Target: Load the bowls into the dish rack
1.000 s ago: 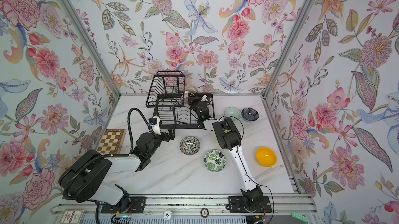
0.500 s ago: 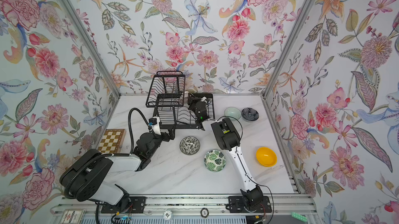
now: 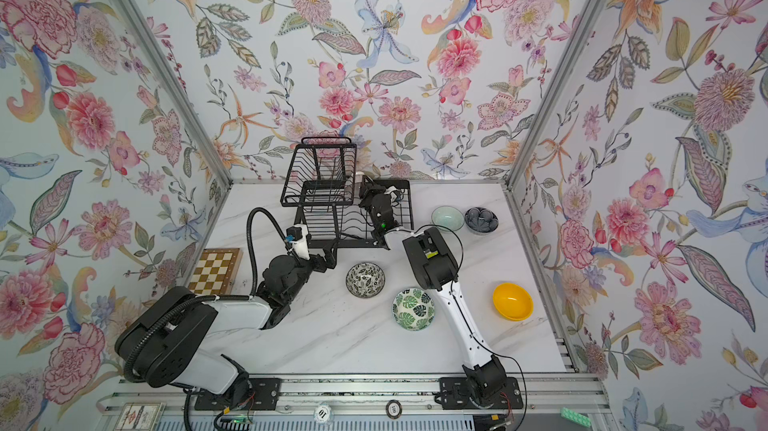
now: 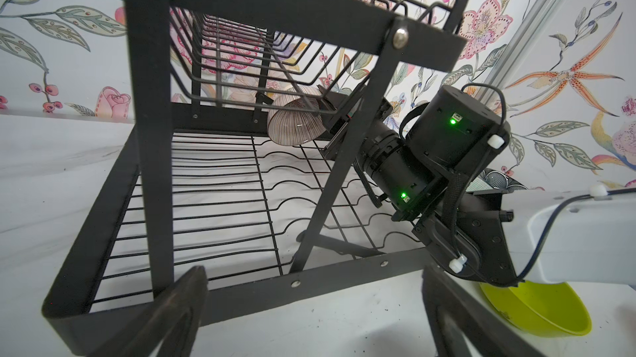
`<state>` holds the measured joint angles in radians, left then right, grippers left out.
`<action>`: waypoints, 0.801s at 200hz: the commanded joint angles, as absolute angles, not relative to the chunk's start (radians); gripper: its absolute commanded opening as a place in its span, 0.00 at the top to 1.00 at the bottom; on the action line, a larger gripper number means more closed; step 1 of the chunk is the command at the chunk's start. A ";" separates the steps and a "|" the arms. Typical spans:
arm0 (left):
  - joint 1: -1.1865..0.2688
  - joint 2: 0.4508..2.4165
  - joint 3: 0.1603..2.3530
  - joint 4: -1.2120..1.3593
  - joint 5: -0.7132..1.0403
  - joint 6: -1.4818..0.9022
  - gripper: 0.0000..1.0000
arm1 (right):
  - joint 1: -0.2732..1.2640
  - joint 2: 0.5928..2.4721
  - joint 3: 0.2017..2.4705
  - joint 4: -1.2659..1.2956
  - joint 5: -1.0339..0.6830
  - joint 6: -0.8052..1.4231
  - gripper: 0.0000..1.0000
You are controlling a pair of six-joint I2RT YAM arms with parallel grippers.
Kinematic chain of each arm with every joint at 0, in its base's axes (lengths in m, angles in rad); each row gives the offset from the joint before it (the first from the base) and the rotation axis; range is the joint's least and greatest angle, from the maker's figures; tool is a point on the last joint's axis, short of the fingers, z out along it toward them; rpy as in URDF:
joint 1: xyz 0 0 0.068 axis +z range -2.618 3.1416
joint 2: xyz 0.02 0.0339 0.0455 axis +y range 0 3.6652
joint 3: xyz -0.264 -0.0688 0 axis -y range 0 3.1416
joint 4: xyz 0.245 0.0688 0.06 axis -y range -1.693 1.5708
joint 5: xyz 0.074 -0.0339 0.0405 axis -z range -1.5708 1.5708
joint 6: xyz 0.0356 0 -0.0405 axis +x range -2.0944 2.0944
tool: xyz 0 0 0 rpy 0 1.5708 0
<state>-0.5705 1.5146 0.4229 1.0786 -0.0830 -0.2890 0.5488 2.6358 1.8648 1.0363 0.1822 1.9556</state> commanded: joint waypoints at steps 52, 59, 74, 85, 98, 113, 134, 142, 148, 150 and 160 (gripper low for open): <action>-0.572 1.500 0.406 1.109 -0.084 -0.300 0.01 | 0.608 2.671 1.795 1.157 0.320 1.966 1.00; -0.572 1.499 0.405 1.110 -0.084 -0.301 0.01 | 0.610 2.674 1.786 1.177 0.338 1.955 1.00; -0.572 1.496 0.402 1.111 -0.089 -0.303 0.01 | 0.614 2.677 1.781 1.194 0.365 1.953 1.00; -0.572 1.495 0.402 1.111 -0.089 -0.305 0.01 | 0.620 2.676 1.768 1.208 0.400 1.958 1.00; -0.572 1.495 0.402 1.112 -0.084 -0.305 0.01 | 0.624 2.671 1.760 1.220 0.421 1.946 1.00; -0.572 1.493 0.400 1.111 -0.085 -0.306 0.01 | 0.633 2.653 1.726 1.227 0.460 1.946 1.00; -0.572 1.487 0.400 1.109 -0.089 -0.304 0.01 | 0.641 2.626 1.680 1.254 0.496 1.919 1.00; -0.572 1.487 0.400 1.108 -0.089 -0.305 0.01 | 0.641 2.622 1.667 1.266 0.503 1.906 1.00; -0.571 1.487 0.401 1.106 -0.089 -0.306 0.01 | 0.641 2.616 1.660 1.274 0.504 1.894 1.00; -0.572 1.488 0.401 1.105 -0.087 -0.307 0.01 | 0.641 2.614 1.657 1.276 0.506 1.889 1.00; -0.572 1.486 0.402 1.106 -0.085 -0.306 0.01 | 0.639 2.611 1.651 1.290 0.501 1.866 1.00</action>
